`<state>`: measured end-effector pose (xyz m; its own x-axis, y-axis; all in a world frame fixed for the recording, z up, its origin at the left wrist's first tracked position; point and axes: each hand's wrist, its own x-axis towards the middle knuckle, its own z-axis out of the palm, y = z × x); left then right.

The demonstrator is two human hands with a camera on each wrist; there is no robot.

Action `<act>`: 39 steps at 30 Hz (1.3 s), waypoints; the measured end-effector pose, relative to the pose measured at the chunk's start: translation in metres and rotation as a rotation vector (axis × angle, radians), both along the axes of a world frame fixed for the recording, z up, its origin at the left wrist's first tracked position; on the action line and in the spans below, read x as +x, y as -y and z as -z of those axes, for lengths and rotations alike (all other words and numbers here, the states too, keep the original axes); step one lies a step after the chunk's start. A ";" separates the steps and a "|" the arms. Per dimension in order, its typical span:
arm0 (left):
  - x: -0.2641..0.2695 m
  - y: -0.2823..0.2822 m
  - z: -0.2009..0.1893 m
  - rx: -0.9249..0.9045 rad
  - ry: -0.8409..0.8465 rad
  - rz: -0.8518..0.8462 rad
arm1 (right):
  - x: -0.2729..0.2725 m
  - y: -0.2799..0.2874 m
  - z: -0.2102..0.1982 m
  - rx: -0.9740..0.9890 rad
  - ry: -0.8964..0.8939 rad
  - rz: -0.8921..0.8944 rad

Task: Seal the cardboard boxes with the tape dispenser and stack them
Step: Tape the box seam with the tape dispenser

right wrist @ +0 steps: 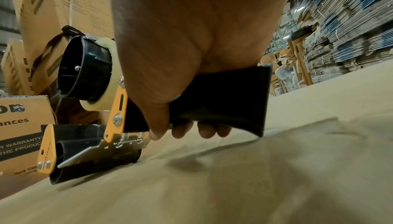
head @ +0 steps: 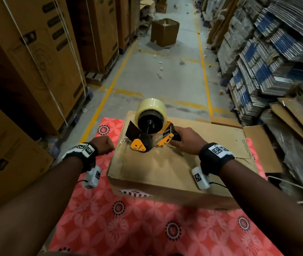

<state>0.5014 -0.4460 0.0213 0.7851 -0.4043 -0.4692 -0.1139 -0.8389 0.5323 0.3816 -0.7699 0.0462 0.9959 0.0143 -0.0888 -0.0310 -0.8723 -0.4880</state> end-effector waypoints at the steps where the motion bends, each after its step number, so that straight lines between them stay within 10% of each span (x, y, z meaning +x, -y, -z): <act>1: 0.005 -0.001 -0.005 -0.078 0.078 -0.040 | 0.000 0.000 0.001 0.006 -0.007 -0.003; 5: 0.006 0.008 -0.029 -0.250 0.103 -0.047 | 0.000 0.001 0.000 0.025 -0.022 -0.015; 34: -0.048 0.084 -0.032 0.464 0.610 0.144 | -0.073 0.094 -0.021 -0.128 -0.021 0.022; 39: -0.098 0.125 -0.012 0.424 0.328 0.416 | -0.071 0.096 -0.019 -0.168 -0.031 0.017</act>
